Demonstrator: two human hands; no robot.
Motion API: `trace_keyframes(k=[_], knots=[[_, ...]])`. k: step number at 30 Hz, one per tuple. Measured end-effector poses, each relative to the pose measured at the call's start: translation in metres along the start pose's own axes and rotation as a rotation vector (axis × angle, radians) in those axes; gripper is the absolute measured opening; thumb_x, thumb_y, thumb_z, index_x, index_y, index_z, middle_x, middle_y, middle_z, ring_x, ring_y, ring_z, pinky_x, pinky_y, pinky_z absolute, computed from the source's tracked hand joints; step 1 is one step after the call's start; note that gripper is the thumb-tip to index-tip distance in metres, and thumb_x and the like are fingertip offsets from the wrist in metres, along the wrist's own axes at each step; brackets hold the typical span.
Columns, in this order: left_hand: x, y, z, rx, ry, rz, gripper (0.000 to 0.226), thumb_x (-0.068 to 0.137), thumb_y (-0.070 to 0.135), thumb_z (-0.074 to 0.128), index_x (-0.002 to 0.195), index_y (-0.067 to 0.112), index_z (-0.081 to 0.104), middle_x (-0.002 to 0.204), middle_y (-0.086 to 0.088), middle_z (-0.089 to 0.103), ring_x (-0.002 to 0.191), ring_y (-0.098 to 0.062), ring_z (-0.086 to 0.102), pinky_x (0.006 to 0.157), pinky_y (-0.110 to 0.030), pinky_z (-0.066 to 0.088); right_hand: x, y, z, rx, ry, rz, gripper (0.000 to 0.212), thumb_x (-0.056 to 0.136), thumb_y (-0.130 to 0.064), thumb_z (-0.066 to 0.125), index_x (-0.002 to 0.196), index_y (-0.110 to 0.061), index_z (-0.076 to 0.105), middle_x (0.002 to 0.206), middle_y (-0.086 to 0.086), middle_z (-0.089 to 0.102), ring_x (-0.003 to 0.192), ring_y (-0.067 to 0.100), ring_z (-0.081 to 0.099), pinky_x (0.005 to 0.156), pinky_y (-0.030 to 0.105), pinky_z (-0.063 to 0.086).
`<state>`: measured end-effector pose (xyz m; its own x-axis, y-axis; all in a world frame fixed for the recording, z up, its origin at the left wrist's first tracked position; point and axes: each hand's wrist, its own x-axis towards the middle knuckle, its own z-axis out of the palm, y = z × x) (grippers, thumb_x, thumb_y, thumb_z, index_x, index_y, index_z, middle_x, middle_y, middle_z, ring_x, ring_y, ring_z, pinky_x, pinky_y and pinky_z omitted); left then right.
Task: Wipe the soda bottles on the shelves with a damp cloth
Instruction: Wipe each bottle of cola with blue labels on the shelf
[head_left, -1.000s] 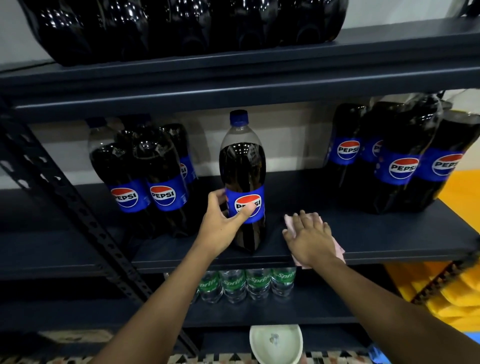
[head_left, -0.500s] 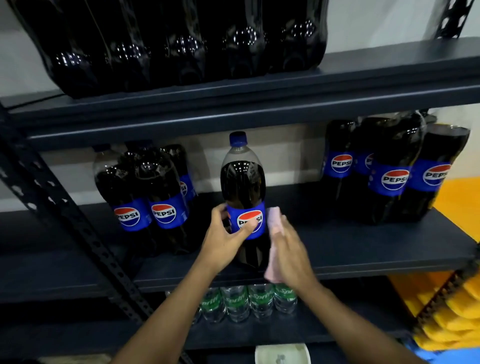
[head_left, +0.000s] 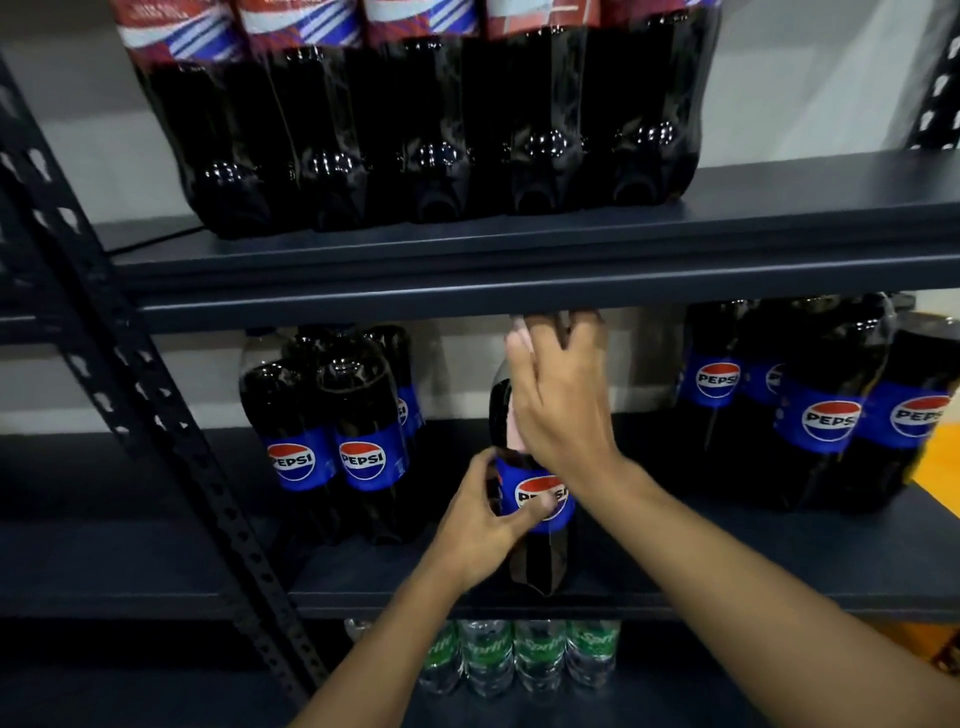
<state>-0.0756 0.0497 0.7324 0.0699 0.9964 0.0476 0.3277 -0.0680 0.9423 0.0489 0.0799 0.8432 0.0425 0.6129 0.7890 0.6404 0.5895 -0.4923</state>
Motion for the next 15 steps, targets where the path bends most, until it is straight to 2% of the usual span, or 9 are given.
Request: trace_keyframes(k=[2,4,6,8,10,11,13,15], knots=[[0.0,-0.002,0.001,-0.015,0.006,-0.003,0.089,0.06,0.078,0.085,0.134,0.049,0.046,0.128,0.02,0.065,0.11,0.0,0.07,0.102,-0.037,0.059,0.012,-0.004,-0.004,-0.1,-0.085,-0.076,0.035,0.109,-0.032,0.04,0.112,-0.012,0.068,0.109,0.009,0.059,0.099,0.029,0.058,0.085,0.037,0.044],[-0.001,0.0,-0.001,-0.012,-0.014,-0.004,0.087,0.059,0.081,0.084,0.132,0.052,0.045,0.13,0.02,0.064,0.11,0.002,0.07,0.1,-0.033,0.059,0.018,-0.002,-0.007,-0.176,-0.117,-0.115,0.034,0.108,-0.03,0.042,0.112,-0.011,0.07,0.106,0.01,0.069,0.102,0.029,0.059,0.094,0.035,0.038],[0.001,0.005,-0.007,-0.044,-0.058,-0.058,0.071,0.076,0.072,0.079,0.134,0.045,0.049,0.134,0.015,0.063,0.11,0.0,0.07,0.1,-0.031,0.057,0.019,-0.001,-0.009,-0.165,-0.116,-0.096,0.031,0.107,-0.029,0.045,0.099,-0.011,0.069,0.091,0.008,0.071,0.09,0.028,0.061,0.086,0.032,0.035],[0.009,0.016,-0.018,-0.179,-0.05,-0.172,0.042,0.101,0.061,0.054,0.132,0.033,0.057,0.136,0.006,0.065,0.116,-0.01,0.067,0.106,-0.04,0.051,0.017,0.0,-0.011,-0.12,-0.078,-0.105,0.028,0.105,-0.029,0.048,0.09,-0.014,0.065,0.082,0.001,0.064,0.08,0.024,0.059,0.079,0.031,0.035],[0.02,0.031,-0.025,-0.372,0.014,-0.203,0.056,0.107,0.06,0.032,0.133,0.022,0.064,0.137,-0.004,0.068,0.123,-0.02,0.065,0.113,-0.049,0.045,0.012,0.0,-0.01,-0.066,-0.051,-0.126,0.03,0.103,-0.033,0.044,0.096,-0.014,0.066,0.089,-0.002,0.062,0.084,0.019,0.057,0.078,0.029,0.035],[0.025,0.043,-0.023,-0.465,0.039,-0.173,0.062,0.108,0.059,0.027,0.13,0.018,0.067,0.133,-0.008,0.072,0.119,-0.022,0.068,0.11,-0.047,0.048,0.009,0.001,-0.009,-0.03,-0.06,-0.126,0.036,0.103,-0.035,0.04,0.102,-0.013,0.068,0.095,0.0,0.063,0.089,0.019,0.057,0.078,0.03,0.037],[0.032,0.067,-0.012,-0.568,0.099,-0.104,0.06,0.112,0.051,0.024,0.113,0.016,0.073,0.107,-0.006,0.081,0.096,-0.015,0.077,0.089,-0.034,0.06,0.002,0.002,-0.004,0.022,-0.059,-0.102,0.044,0.102,-0.034,0.033,0.115,-0.012,0.069,0.108,0.002,0.066,0.101,0.021,0.058,0.085,0.036,0.044],[0.038,0.081,0.004,-0.623,0.111,-0.036,0.053,0.116,0.035,0.025,0.101,0.017,0.073,0.083,0.002,0.08,0.077,-0.007,0.075,0.071,-0.026,0.06,-0.008,0.004,0.003,0.007,0.023,-0.082,0.043,0.1,-0.028,0.037,0.126,-0.012,0.067,0.123,0.005,0.064,0.115,0.024,0.056,0.095,0.043,0.046]])
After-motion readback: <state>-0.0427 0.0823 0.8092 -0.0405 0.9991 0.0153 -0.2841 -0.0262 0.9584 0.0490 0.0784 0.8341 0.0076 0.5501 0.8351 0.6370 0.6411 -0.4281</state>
